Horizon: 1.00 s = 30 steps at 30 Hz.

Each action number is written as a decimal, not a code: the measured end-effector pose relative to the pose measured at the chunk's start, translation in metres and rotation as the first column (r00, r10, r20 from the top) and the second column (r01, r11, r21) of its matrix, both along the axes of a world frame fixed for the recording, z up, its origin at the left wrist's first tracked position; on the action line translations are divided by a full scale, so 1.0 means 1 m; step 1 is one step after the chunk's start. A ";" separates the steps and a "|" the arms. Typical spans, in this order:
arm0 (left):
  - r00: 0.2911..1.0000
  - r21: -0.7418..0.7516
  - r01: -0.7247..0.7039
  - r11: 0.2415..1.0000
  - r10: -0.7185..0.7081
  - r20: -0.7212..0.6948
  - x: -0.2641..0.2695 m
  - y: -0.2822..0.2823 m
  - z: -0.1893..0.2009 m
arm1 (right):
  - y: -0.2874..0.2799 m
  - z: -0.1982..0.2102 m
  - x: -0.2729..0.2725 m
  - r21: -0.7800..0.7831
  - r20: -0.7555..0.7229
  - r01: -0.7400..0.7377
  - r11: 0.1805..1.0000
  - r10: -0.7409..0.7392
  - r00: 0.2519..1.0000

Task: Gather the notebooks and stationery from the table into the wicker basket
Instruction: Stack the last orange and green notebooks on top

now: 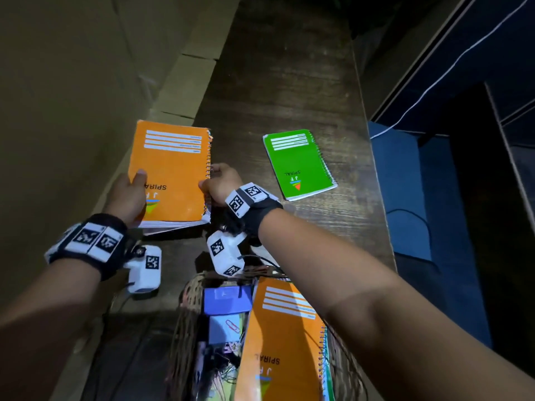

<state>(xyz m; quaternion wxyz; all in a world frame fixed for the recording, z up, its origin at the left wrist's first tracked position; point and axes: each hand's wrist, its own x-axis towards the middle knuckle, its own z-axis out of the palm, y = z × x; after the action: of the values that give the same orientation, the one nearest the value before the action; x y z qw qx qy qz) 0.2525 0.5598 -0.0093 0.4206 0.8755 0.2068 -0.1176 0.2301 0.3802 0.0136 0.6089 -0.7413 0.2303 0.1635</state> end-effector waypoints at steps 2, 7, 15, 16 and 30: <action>0.999 -0.095 -0.013 0.995 0.017 0.043 -0.017 -0.007 0.010 | -0.014 0.015 -0.014 0.046 0.022 -0.016 0.999 0.015 1.000; 0.992 -0.351 -0.033 0.936 0.074 0.106 -0.068 -0.036 0.043 | -0.049 0.040 -0.054 0.127 0.108 -0.006 0.992 -0.008 0.994; 0.958 -0.279 0.150 0.948 -0.070 0.279 -0.158 -0.102 0.067 | -0.105 0.034 -0.155 0.215 0.150 0.146 0.966 -0.181 0.972; 0.955 -0.269 0.161 0.949 -0.082 0.283 -0.169 -0.108 0.066 | -0.111 0.031 -0.167 0.214 0.144 0.149 0.965 -0.182 0.973; 0.779 -0.006 0.627 0.779 -0.627 -0.033 -0.285 -0.102 0.029 | -0.152 0.013 -0.324 -0.429 -0.178 -0.357 0.830 0.310 0.934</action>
<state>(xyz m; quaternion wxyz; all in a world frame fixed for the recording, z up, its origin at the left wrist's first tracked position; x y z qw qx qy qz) -0.0324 0.4583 0.0201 0.3518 0.8936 -0.0887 -0.2644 -0.0937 0.2278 0.0264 0.3680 -0.8824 0.1595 0.2458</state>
